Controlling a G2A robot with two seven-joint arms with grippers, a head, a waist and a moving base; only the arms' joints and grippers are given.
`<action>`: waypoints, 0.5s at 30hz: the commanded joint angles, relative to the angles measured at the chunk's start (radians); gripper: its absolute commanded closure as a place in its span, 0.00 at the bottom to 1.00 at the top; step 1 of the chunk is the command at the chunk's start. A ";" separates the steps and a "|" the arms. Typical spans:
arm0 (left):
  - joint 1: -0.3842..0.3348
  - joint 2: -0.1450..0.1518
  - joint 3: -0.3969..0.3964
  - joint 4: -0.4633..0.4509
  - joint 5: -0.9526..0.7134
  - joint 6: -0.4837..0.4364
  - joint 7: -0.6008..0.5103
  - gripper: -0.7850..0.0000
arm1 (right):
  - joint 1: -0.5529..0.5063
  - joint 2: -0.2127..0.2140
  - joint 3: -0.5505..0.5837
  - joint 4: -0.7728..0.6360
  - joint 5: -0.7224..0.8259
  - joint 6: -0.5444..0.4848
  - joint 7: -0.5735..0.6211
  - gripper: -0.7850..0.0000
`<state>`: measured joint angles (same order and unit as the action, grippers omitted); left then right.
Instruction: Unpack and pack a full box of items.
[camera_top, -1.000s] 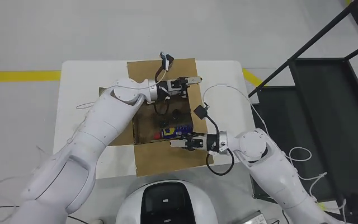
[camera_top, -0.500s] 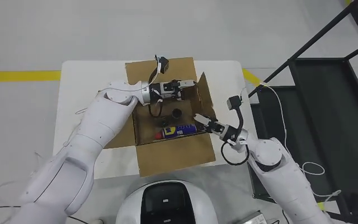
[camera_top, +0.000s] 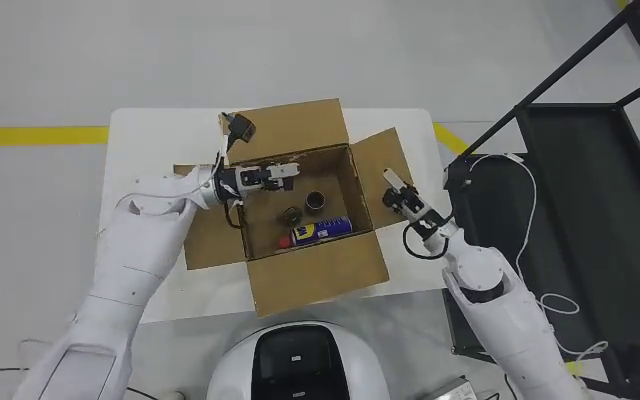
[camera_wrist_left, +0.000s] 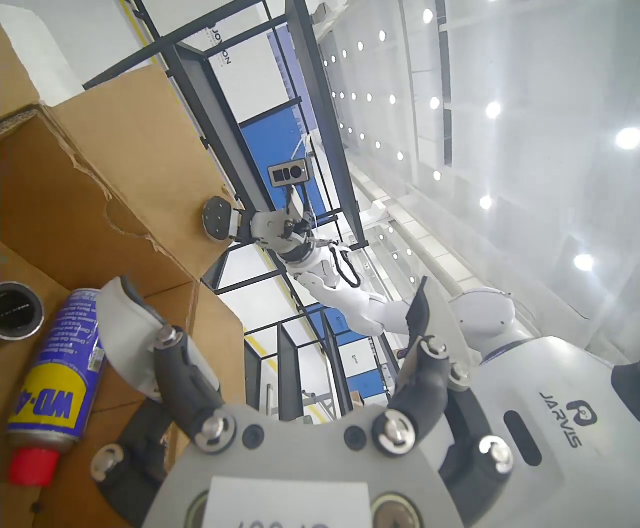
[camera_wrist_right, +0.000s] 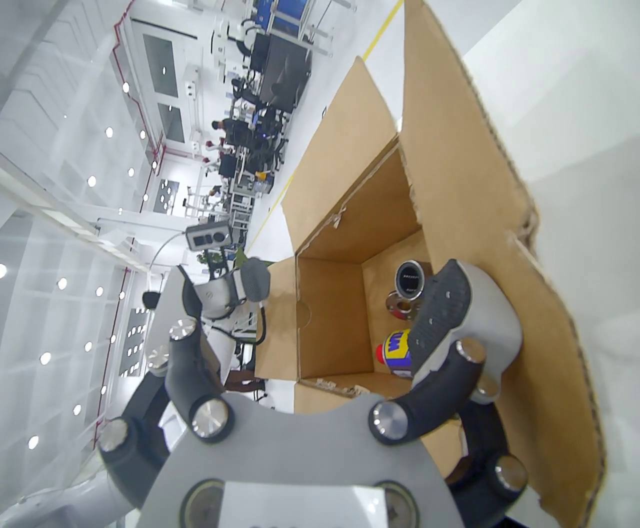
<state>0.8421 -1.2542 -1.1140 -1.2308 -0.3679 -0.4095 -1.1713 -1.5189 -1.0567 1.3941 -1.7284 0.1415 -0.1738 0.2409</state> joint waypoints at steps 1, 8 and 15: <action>0.075 0.021 -0.064 -0.104 0.027 0.031 0.001 0.00 | 0.010 -0.004 -0.008 0.016 -0.026 0.022 -0.040 0.00; 0.228 0.067 -0.238 -0.278 0.044 0.080 0.011 0.00 | 0.074 -0.018 -0.060 0.075 -0.094 0.131 -0.085 0.00; 0.301 0.095 -0.359 -0.335 0.051 0.100 0.024 0.00 | 0.106 -0.025 -0.111 0.081 -0.161 0.230 -0.004 0.00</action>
<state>1.1364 -1.1627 -1.4576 -1.5623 -0.3177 -0.3133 -1.1520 -1.4116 -1.0815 1.2876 -1.6402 -0.0121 0.0412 0.2185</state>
